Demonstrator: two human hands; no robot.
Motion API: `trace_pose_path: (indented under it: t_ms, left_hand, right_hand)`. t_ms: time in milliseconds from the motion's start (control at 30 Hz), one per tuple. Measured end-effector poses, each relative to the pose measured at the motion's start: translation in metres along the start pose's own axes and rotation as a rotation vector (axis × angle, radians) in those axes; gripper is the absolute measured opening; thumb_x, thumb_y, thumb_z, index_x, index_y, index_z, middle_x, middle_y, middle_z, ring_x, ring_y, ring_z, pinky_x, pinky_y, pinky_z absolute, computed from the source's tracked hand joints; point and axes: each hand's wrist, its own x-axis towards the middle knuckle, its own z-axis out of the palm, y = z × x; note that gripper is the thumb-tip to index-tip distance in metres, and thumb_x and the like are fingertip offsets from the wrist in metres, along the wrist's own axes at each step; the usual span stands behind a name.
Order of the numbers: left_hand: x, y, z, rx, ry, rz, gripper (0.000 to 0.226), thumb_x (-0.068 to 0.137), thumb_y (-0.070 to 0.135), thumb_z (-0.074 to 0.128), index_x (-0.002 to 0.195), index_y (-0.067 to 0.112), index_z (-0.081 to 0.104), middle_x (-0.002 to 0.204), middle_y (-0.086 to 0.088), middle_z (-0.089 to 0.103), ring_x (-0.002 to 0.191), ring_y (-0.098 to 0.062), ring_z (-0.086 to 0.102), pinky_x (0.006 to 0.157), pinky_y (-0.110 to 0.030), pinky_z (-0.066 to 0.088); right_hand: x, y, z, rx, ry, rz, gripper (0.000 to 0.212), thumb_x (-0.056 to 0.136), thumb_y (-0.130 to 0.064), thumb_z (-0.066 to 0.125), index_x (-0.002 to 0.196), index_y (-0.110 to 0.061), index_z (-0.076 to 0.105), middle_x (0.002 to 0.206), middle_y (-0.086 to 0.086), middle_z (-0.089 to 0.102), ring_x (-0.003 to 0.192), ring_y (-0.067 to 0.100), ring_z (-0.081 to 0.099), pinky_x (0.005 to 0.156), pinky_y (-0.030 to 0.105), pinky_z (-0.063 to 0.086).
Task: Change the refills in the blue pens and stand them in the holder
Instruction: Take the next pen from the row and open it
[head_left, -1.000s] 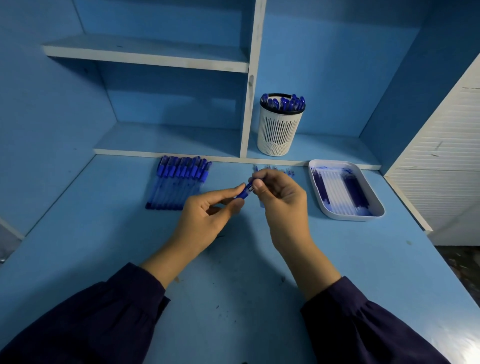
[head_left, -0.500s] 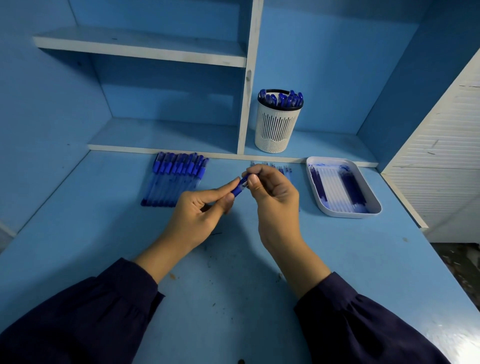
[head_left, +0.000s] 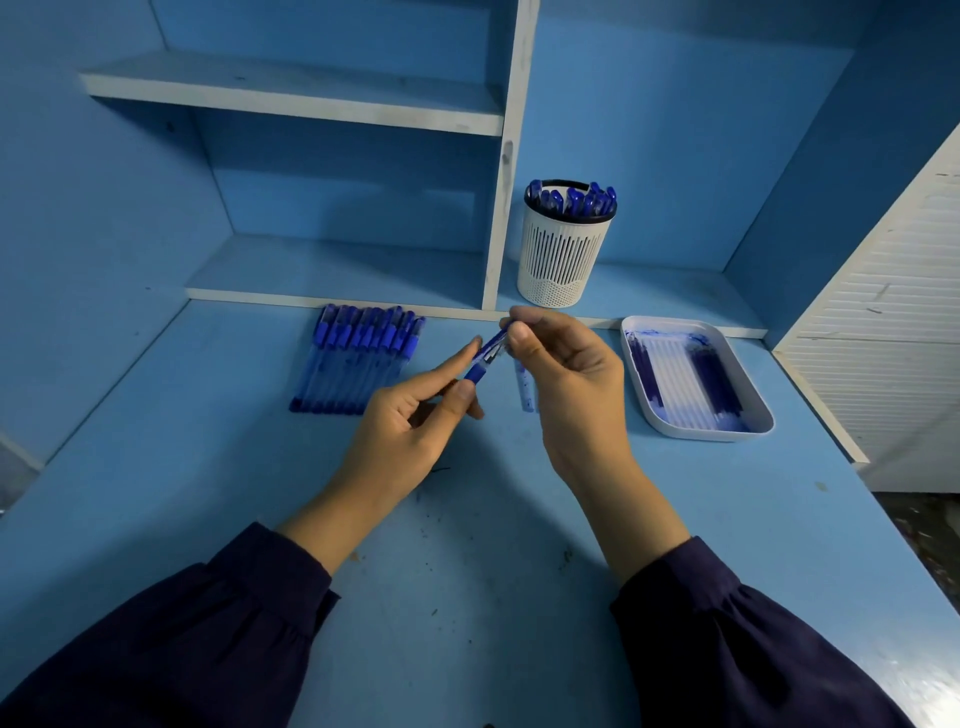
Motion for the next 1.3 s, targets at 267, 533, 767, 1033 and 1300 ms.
trace_pose_path:
  t_ms: [267, 533, 767, 1033, 1300]
  left_hand:
    - [0.003, 0.003, -0.007, -0.04, 0.173, 0.005, 0.029, 0.099, 0.016, 0.054, 0.121, 0.031, 0.064, 0.095, 0.01, 0.074, 0.06, -0.01, 0.053, 0.058, -0.013, 0.044]
    - [0.01, -0.002, -0.019, 0.102, 0.286, 0.103, 0.025, 0.096, 0.012, 0.061, 0.115, 0.028, 0.066, 0.106, 0.012, 0.074, 0.097, -0.005, 0.069, 0.089, -0.019, 0.052]
    - [0.013, -0.013, -0.026, 0.306, 0.3, 0.177, 0.026, 0.094, 0.009, 0.065, 0.114, 0.025, 0.069, 0.114, 0.009, 0.07, 0.107, -0.004, 0.065, 0.095, -0.021, 0.05]
    - [0.01, -0.015, -0.024, 0.463, 0.194, 0.329, 0.024, 0.091, 0.005, 0.067, 0.112, 0.014, 0.072, 0.104, 0.012, 0.069, 0.096, -0.002, 0.064, 0.086, -0.018, 0.051]
    - [0.01, -0.017, -0.023, 0.478, 0.194, 0.322, 0.023, 0.092, 0.012, 0.063, 0.113, 0.017, 0.073, 0.095, 0.008, 0.071, 0.076, -0.013, 0.063, 0.06, -0.03, 0.05]
  right_hand:
    - [0.014, 0.008, -0.011, -0.364, -0.013, 0.024, 0.016, 0.089, -0.005, 0.065, 0.102, -0.01, 0.072, 0.086, 0.006, 0.073, 0.08, 0.013, 0.066, 0.082, 0.026, 0.054]
    - [0.011, 0.044, -0.005, -1.057, -0.268, -0.214, 0.007, 0.081, -0.007, 0.072, 0.088, -0.008, 0.074, 0.085, 0.006, 0.069, 0.077, 0.018, 0.061, 0.07, 0.005, 0.039]
    - [0.01, 0.031, 0.0, -0.821, -0.169, -0.117, 0.013, 0.091, -0.012, 0.062, 0.099, -0.01, 0.072, 0.09, -0.001, 0.071, 0.08, 0.007, 0.065, 0.076, 0.014, 0.05]
    - [0.008, 0.013, -0.001, -0.634, -0.264, 0.017, 0.014, 0.09, -0.022, 0.067, 0.084, -0.009, 0.068, 0.066, 0.001, 0.066, 0.059, 0.005, 0.057, 0.062, 0.023, 0.048]
    - [0.005, 0.003, -0.005, -0.534, -0.341, 0.011, 0.011, 0.086, -0.009, 0.071, 0.096, -0.01, 0.066, 0.089, 0.003, 0.069, 0.082, 0.011, 0.066, 0.079, 0.022, 0.054]
